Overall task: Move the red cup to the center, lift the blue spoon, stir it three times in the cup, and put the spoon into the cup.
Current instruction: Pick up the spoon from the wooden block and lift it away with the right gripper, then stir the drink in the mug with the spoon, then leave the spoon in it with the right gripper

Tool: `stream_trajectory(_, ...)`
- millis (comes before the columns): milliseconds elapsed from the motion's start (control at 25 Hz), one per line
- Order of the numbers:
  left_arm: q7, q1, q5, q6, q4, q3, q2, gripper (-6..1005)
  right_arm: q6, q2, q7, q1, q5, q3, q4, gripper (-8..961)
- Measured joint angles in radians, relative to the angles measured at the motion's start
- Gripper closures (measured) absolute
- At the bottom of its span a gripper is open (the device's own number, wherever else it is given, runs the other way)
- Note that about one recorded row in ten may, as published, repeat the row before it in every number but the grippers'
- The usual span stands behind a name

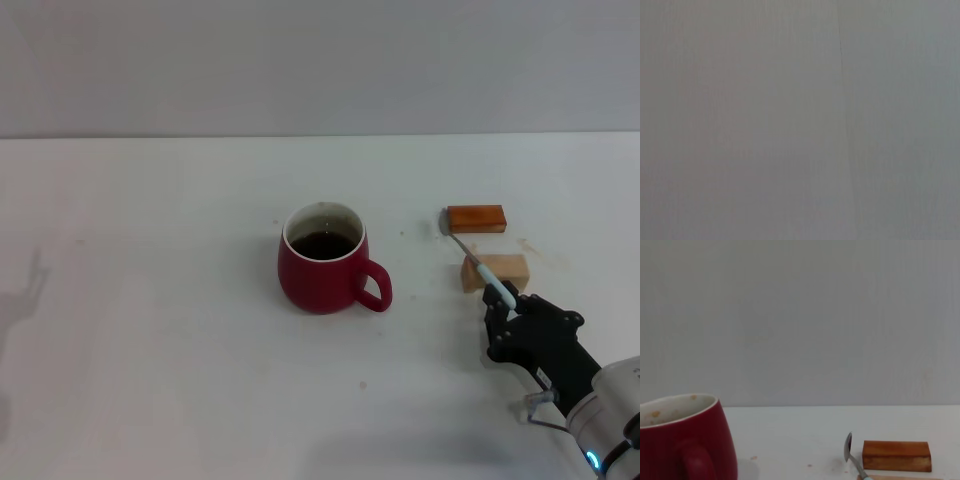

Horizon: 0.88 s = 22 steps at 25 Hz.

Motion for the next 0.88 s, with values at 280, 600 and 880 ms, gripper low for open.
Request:
stream_trajectory(280,0.0,0.003,0.0,0.001,0.002,0.0,0.0,150,-0.017,-0.001,-0.006,-0.007,-0.002,-0.001,0.003,821)
stream_trajectory(600,0.0,0.003,0.0,0.003,0.002,0.0,0.0,150,-0.026,-0.033,-0.188,-0.094,-0.004,0.032,0.211,824)
stream_trajectory(880,0.0,0.004,0.0,0.003,0.002,0.0,0.0,149,0.24,-0.124,-0.387,-0.192,-0.002,0.143,0.589,824)
